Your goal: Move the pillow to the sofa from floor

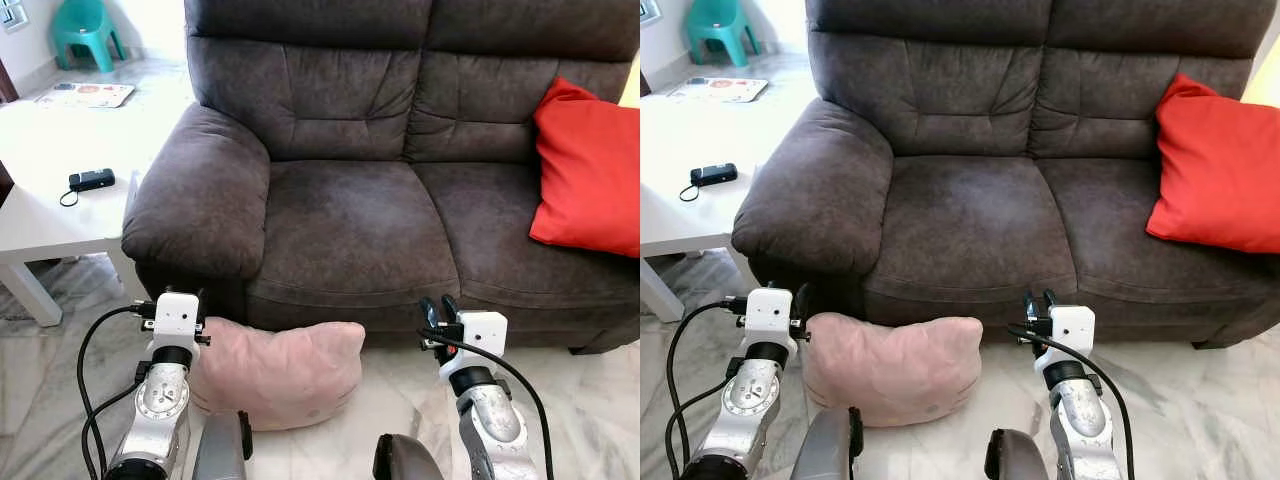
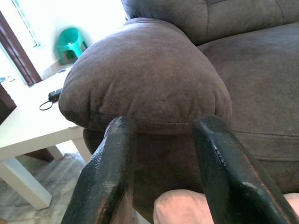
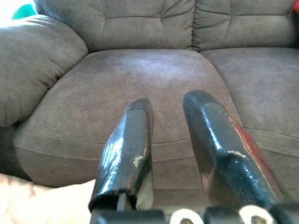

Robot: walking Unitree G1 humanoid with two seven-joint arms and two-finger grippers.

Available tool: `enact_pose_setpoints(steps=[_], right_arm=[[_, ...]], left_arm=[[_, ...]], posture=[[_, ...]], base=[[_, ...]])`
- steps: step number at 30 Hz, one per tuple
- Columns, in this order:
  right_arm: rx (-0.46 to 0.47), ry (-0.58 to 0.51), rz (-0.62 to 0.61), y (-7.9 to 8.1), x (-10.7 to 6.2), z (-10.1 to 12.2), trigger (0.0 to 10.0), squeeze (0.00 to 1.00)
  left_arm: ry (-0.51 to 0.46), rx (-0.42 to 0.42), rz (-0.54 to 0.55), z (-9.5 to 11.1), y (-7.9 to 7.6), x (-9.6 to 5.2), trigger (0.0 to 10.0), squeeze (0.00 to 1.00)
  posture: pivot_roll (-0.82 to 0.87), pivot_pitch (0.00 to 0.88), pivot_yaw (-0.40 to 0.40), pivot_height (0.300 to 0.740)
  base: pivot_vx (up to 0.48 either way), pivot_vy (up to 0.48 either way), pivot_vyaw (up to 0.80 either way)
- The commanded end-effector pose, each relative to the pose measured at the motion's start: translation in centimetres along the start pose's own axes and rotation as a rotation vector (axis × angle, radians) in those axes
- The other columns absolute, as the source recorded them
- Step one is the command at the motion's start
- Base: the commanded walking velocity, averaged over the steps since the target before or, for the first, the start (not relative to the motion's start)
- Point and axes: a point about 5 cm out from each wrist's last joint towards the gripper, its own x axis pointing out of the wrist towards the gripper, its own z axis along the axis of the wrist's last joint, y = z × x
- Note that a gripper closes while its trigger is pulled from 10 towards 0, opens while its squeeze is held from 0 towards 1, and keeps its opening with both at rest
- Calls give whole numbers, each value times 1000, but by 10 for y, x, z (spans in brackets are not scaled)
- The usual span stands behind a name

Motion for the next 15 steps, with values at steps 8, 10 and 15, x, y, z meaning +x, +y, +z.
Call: enact_pose_setpoints(steps=[8, 10, 15], right_arm=[[-14, -16, 4, -3, 0, 4, 10000, 0], [-26, -16, 17, -2, 0, 4, 10000, 0], [-36, -20, 34, 1, 1, 4, 10000, 0]], left_arm=[[7, -21, -11, 0, -4, 0, 10000, 0], [8, -22, -10, 0, -3, 0, 10000, 0], [14, -24, -6, -1, -2, 1, 10000, 0]], posture=[[46, 0, -64, 553], [45, 0, -63, 553], [46, 0, -61, 553]], base=[[0, 0, 0], [0, 0, 0], [0, 0, 480]])
